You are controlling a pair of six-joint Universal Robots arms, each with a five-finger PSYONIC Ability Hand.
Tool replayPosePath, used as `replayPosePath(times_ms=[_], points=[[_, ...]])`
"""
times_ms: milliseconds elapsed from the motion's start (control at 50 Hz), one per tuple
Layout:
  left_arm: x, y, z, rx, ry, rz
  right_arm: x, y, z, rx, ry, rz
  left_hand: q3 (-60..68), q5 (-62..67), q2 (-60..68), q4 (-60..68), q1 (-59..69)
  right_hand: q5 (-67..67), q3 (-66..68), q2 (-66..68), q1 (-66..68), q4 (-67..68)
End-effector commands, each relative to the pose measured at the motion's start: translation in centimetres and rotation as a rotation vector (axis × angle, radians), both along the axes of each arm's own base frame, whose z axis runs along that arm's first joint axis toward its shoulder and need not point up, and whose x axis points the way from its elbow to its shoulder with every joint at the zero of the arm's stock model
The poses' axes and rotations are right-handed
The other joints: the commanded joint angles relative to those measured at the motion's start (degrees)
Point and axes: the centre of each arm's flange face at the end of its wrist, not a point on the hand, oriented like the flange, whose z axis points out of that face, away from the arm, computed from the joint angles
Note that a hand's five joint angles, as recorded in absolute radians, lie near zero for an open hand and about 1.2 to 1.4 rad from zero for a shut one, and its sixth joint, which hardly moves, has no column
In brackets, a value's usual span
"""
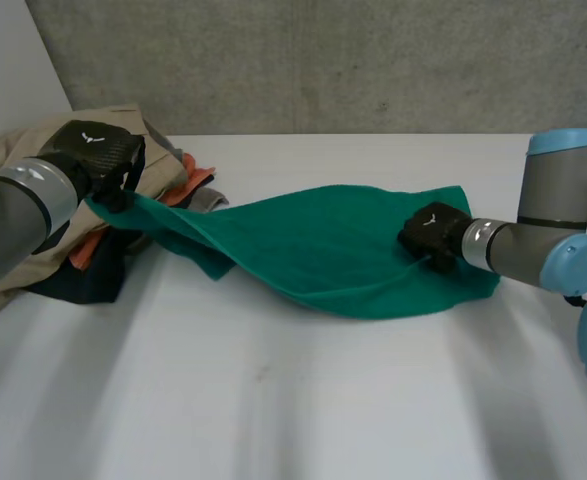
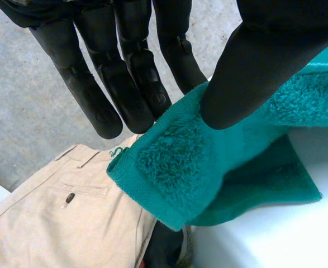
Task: Fold the laundry.
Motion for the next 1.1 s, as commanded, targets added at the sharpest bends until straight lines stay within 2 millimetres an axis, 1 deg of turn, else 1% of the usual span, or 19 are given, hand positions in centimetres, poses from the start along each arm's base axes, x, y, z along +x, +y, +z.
replayPosePath(times_ms=[20, 140, 260, 320, 420, 500, 580, 620, 720, 740, 800, 820, 880, 900, 940, 960, 980, 1040, 1100], points=[[0.1, 0.3, -0.3, 0.017, -0.006, 0.000, -2.1, 0.7, 2.8, 0.003, -0.023, -0.053, 11.69, 13.39, 11.52, 11.26, 14.30, 12.23, 12.70, 12.86, 17.19, 11.92], [0.3, 0.9, -0.7, 0.035, -0.010, -0.002, -4.8, 1.6, 5.3, -0.056, -0.057, -0.104, 11.69, 13.39, 11.52, 11.26, 14.30, 12.23, 12.70, 12.86, 17.19, 11.92], [0.6, 1.5, -1.9, 0.089, -0.021, -0.006, -6.4, 3.5, 5.0, -0.005, -0.029, -0.116, 11.69, 13.39, 11.52, 11.26, 14.30, 12.23, 12.70, 12.86, 17.19, 11.92], [0.9, 2.5, -3.0, 0.144, -0.036, -0.012, -7.6, 4.8, 4.7, 0.042, 0.024, -0.122, 11.69, 13.39, 11.52, 11.26, 14.30, 12.23, 12.70, 12.86, 17.19, 11.92], [1.3, 4.1, -4.6, 0.227, -0.114, -0.048, -9.5, 7.5, 6.1, 0.112, 0.088, -0.128, 11.69, 13.39, 11.52, 11.26, 14.30, 12.23, 12.70, 12.86, 17.19, 11.92], [1.6, 5.0, -5.2, 0.286, -0.199, -0.079, -10.6, 8.7, 6.2, 0.177, 0.159, -0.134, 11.69, 13.39, 11.52, 11.26, 14.30, 12.23, 12.70, 12.86, 17.19, 11.92], [1.6, 5.8, -5.6, 0.351, -0.274, -0.126, -10.9, 9.2, 6.3, 0.205, 0.217, -0.136, 11.69, 13.39, 11.52, 11.26, 14.30, 12.23, 12.70, 12.86, 17.19, 11.92], [1.3, 5.7, -5.6, 0.353, -0.290, -0.143, -10.8, 9.0, 6.4, 0.184, 0.226, -0.141, 11.69, 13.39, 11.52, 11.26, 14.30, 12.23, 12.70, 12.86, 17.19, 11.92], [-0.5, 2.5, -5.8, 0.284, -0.281, -0.156, -9.6, 6.7, 6.7, 0.056, 0.201, -0.164, 11.69, 13.39, 11.52, 11.26, 14.30, 12.23, 12.70, 12.86, 17.19, 11.92], [-1.2, 1.1, -5.3, 0.245, -0.253, -0.146, -9.2, 5.4, 6.9, -0.003, 0.181, -0.181, 11.69, 13.39, 11.52, 11.26, 14.30, 12.23, 12.70, 12.86, 17.19, 11.92], [-2.2, -1.0, -3.7, 0.177, -0.188, -0.119, -8.6, 3.3, 8.2, -0.112, 0.135, -0.225, 11.69, 13.39, 11.52, 11.26, 14.30, 12.23, 12.70, 12.86, 17.19, 11.92], [-2.9, -2.3, -2.2, 0.122, -0.130, -0.107, -8.2, 1.8, 9.7, -0.201, 0.090, -0.257, 11.69, 13.39, 11.52, 11.26, 14.30, 12.23, 12.70, 12.86, 17.19, 11.92], [-3.6, -4.0, 0.8, 0.022, -0.024, -0.080, -7.7, -0.2, 12.8, -0.347, -0.004, -0.302, 11.69, 13.39, 11.52, 11.26, 14.30, 12.23, 12.70, 12.86, 17.19, 11.92], [-3.8, -4.8, 3.5, -0.065, 0.060, -0.066, -7.4, -1.4, 15.3, -0.456, -0.082, -0.324, 11.69, 13.39, 11.52, 11.26, 14.30, 12.23, 12.70, 12.86, 17.19, 11.92], [-3.8, -5.4, 6.1, -0.146, 0.151, -0.055, -7.3, -2.4, 17.7, -0.565, -0.174, -0.345, 11.69, 13.39, 11.52, 11.26, 14.30, 12.23, 12.70, 12.86, 17.19, 11.92], [-3.8, -5.5, 7.3, -0.184, 0.194, -0.051, -7.3, -3.2, 19.9, -0.658, -0.270, -0.364, 11.69, 13.39, 11.52, 11.26, 14.30, 12.23, 12.70, 12.86, 17.19, 11.92], [-3.8, -5.7, 9.7, -0.260, 0.270, -0.049, -7.3, -3.6, 20.8, -0.698, -0.319, -0.373, 11.69, 13.39, 11.52, 11.26, 14.30, 12.23, 12.70, 12.86, 17.19, 11.92], [-3.7, -5.4, 13.0, -0.368, 0.385, -0.038, -7.6, -4.2, 23.6, -0.823, -0.500, -0.402, 11.69, 13.39, 11.52, 11.26, 14.30, 12.23, 12.70, 12.86, 17.19, 11.92], [-3.8, -5.1, 14.3, -0.426, 0.433, -0.030, -7.7, -4.1, 25.0, -0.891, -0.605, -0.409, 11.69, 13.39, 11.52, 11.26, 14.30, 12.23, 12.70, 12.86, 17.19, 11.92]])
